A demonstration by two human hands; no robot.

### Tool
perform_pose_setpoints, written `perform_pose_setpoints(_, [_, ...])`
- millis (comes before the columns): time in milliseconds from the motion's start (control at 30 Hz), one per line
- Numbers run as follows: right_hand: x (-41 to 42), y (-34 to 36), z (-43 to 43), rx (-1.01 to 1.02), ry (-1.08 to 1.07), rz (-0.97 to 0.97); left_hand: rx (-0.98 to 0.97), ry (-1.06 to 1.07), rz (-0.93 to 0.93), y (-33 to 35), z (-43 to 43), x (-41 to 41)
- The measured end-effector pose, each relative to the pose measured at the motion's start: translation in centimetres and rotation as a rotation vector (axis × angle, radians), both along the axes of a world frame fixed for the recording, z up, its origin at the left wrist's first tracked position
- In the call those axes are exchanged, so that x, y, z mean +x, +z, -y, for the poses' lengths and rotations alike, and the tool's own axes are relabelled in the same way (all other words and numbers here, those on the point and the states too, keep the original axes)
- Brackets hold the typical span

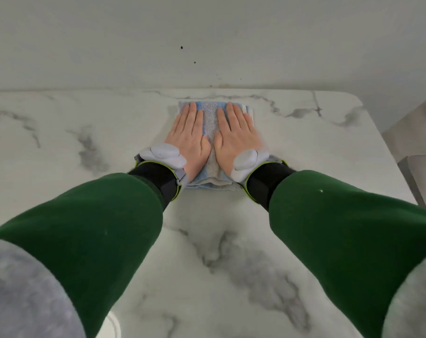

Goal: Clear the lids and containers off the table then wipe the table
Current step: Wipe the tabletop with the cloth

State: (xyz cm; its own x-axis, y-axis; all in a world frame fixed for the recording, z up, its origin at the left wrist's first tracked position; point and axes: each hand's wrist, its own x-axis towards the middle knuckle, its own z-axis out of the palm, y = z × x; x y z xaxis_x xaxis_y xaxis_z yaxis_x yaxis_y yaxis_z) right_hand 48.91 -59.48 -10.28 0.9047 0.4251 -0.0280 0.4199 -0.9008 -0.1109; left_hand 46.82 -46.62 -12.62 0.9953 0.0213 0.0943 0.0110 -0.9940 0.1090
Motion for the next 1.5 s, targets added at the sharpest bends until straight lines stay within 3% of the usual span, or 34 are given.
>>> perform_pose_setpoints(400, [4.1, 0.0, -5.3, 0.014, -0.019, -0.001, 0.011, 0.053, -0.014, 0.4, -4.8, 4.5])
perform_pose_setpoints(733, [3.0, -0.8, 4.0, 0.031, -0.165, 0.009, -0.056, -0.112, -0.056, 1.2, 4.3, 4.3])
perform_pose_setpoints(900, [-0.9, -0.4, 5.9, 0.021, -0.232, -0.008, -0.05, -0.159, -0.074, 1.2, 6.5, 0.8])
perform_pose_setpoints(1500, [-16.4, -0.4, 9.7, 0.044, -0.064, -0.04, 0.026, -0.019, -0.134, 1.9, 10.2, -16.6])
